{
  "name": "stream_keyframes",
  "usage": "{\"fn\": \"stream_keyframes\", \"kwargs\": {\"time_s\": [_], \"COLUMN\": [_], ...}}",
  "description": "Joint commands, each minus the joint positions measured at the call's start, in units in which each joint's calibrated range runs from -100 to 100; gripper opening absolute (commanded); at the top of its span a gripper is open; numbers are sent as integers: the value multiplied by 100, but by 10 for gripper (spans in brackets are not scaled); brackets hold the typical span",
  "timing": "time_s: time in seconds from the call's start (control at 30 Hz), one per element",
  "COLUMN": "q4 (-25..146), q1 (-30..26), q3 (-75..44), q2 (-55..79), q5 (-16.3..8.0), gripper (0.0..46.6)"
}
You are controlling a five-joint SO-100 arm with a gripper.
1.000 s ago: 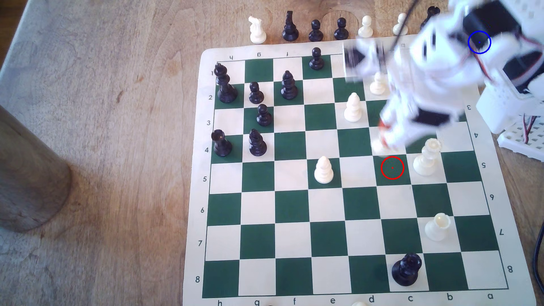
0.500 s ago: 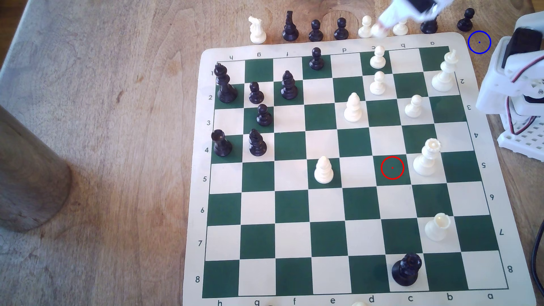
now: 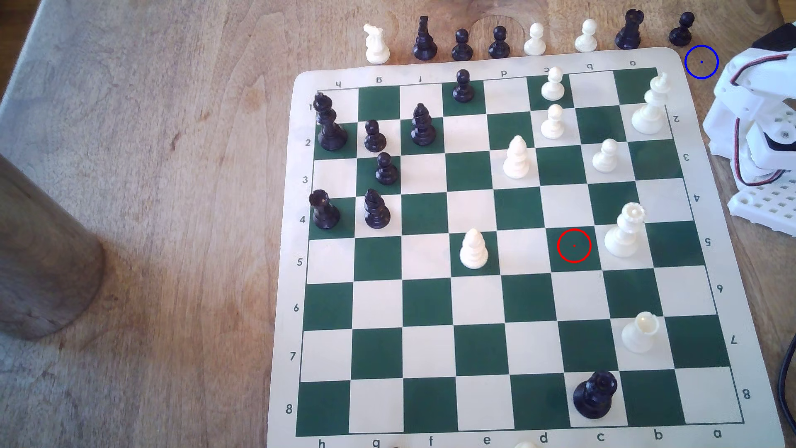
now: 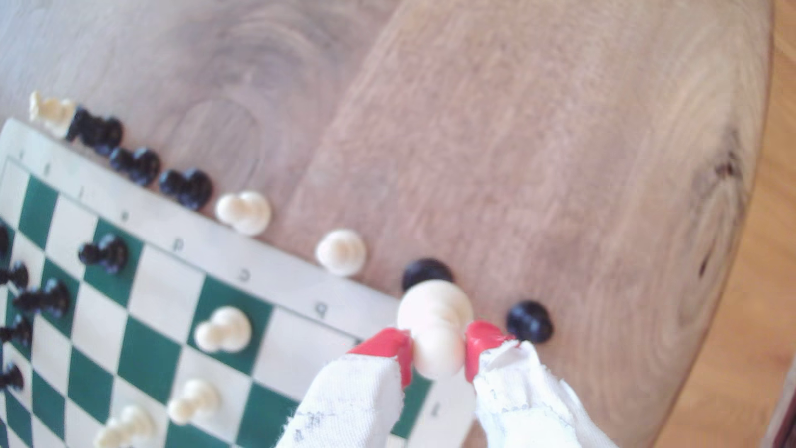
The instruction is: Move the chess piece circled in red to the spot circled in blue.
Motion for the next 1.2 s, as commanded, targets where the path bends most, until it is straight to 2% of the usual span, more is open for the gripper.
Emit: {"fn": "stream_keyframes", "kwargs": {"time_s": [0.0, 0.27, 0.37, 0.7, 1.17], "q4": [411, 419, 370, -285, -629], "q1": [259, 1111, 1236, 1229, 1088], "q3": [-99, 644, 1016, 2240, 2602], "q2": [-93, -204, -280, -586, -501], "q5": [54, 415, 484, 523, 464], "gripper": [9, 9, 9, 9, 9]}}
